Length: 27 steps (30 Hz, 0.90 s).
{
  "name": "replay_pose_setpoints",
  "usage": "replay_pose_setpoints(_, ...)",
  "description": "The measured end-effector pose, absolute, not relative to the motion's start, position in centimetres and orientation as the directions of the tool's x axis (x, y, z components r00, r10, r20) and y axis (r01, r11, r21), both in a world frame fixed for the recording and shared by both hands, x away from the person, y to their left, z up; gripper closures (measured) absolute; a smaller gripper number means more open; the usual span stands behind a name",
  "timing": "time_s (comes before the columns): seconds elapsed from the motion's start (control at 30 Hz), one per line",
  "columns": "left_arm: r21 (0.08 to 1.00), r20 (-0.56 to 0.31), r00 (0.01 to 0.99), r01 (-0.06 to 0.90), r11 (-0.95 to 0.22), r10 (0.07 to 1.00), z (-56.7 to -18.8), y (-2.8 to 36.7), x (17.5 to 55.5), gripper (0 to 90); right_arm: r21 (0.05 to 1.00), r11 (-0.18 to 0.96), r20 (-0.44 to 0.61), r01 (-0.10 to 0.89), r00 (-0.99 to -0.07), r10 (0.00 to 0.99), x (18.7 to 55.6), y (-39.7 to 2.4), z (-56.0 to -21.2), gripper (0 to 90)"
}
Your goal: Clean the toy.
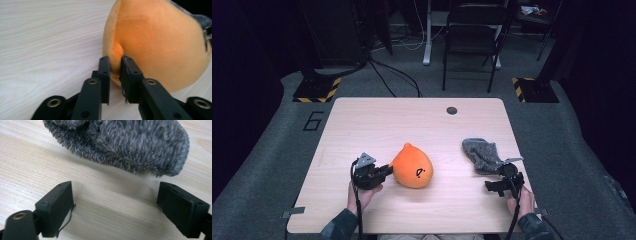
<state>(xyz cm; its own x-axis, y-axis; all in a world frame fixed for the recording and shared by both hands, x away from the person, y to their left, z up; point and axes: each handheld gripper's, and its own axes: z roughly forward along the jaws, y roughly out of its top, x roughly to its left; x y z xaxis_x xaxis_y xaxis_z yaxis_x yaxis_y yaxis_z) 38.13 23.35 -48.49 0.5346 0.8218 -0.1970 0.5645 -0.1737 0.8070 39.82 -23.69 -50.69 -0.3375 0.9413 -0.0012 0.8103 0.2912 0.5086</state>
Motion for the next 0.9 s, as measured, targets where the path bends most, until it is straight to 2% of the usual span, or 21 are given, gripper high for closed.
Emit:
replay_pose_setpoints(0.17, 0.800, -0.113, 0.523, 0.552, -0.234, 0.845, -48.6, 23.5, 38.1, 52.5, 0.515, 0.291, 0.004, 0.807, -0.341, 0.940, 39.7, -23.6, -50.9, 7.3)
replay_pose_setpoints(0.4, 0.788, -0.073, 0.531, 0.549, -0.277, 0.844, -48.5, 24.3, 37.3, 25.6, 0.513, 0.314, 0.000, 0.799, -0.366, 0.931, 39.7, -23.5, -51.0, 2.9)
replay_pose_setpoints(0.6, 0.755, -0.029, 0.510, 0.575, -0.316, 0.860, -49.3, 26.4, 36.5, 17.0, 0.510, 0.325, 0.000, 0.796, -0.378, 0.926, 39.6, -23.4, -51.2, 0.0)
replay_pose_setpoints(0.77, 0.693, 0.053, 0.489, 0.610, -0.385, 0.870, -50.5, 27.6, 36.9, 16.9, 0.521, 0.318, 0.003, 0.792, -0.374, 0.927, 39.5, -23.4, -51.3, 0.0)
replay_pose_setpoints(0.9, 0.677, 0.048, 0.475, 0.631, -0.379, 0.878, -51.5, 28.1, 37.3, 16.1, 0.537, 0.307, 0.001, 0.786, -0.365, 0.931, 39.4, -23.3, -51.4, 0.0)
